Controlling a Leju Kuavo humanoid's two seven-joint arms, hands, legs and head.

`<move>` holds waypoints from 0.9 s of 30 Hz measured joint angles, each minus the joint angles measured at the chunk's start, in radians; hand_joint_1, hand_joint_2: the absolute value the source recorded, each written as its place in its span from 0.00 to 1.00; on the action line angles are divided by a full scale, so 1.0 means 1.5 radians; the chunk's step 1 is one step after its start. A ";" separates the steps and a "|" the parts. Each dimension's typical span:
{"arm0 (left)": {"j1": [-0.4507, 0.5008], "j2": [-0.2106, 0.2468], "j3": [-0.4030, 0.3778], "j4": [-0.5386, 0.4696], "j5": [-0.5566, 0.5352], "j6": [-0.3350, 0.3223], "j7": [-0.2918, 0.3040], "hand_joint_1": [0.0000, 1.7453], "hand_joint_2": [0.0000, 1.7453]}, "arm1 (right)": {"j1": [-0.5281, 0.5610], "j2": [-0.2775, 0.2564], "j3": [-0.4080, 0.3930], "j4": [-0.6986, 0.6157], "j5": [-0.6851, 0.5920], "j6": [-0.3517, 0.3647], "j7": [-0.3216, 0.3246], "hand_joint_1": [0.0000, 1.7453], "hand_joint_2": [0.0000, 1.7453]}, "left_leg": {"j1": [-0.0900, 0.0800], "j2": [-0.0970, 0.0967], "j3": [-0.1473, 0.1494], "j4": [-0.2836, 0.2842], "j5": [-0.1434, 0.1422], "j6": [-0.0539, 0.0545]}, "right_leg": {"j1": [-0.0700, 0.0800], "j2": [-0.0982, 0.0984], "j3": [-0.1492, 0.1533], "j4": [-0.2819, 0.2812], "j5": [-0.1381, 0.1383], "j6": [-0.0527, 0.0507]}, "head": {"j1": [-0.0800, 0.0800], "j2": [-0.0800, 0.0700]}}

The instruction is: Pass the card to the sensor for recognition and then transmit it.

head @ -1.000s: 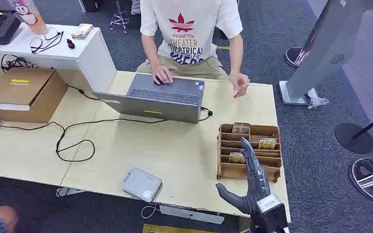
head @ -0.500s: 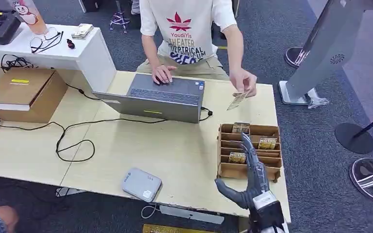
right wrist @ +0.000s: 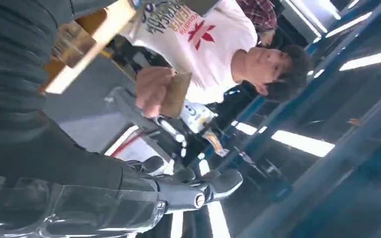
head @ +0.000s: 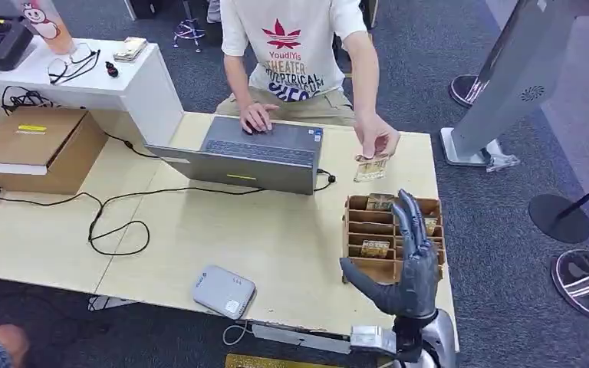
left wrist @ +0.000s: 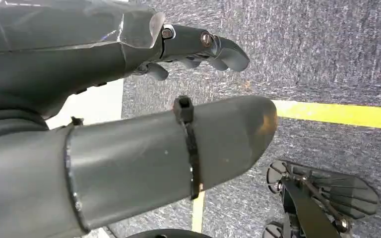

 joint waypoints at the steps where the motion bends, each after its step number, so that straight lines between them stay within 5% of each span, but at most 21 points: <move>1: 0.000 0.000 0.000 0.000 -0.002 -0.001 0.000 0.00 0.00 | -0.003 0.002 0.000 0.002 0.024 0.000 -0.005 0.00 1.00 | 0.000 0.000 0.000 0.000 0.000 0.000 | 0.000 0.000 0.000 0.000 0.000 0.000 | 0.000 0.000; 10: -0.001 0.000 0.000 0.000 -0.009 -0.001 -0.004 0.00 0.00 | -0.076 0.019 -0.011 0.051 0.155 -0.001 -0.045 0.00 1.00 | 0.000 0.000 0.000 0.000 0.000 0.000 | 0.000 0.000 0.000 0.000 0.000 0.000 | 0.000 0.000; 27: -0.010 0.001 -0.006 0.000 -0.034 -0.006 0.003 0.00 0.00 | -0.215 0.026 -0.040 0.193 0.188 -0.001 -0.068 0.00 1.00 | 0.000 0.000 0.000 0.000 0.000 0.000 | 0.000 0.000 0.000 0.000 0.001 0.000 | 0.000 0.000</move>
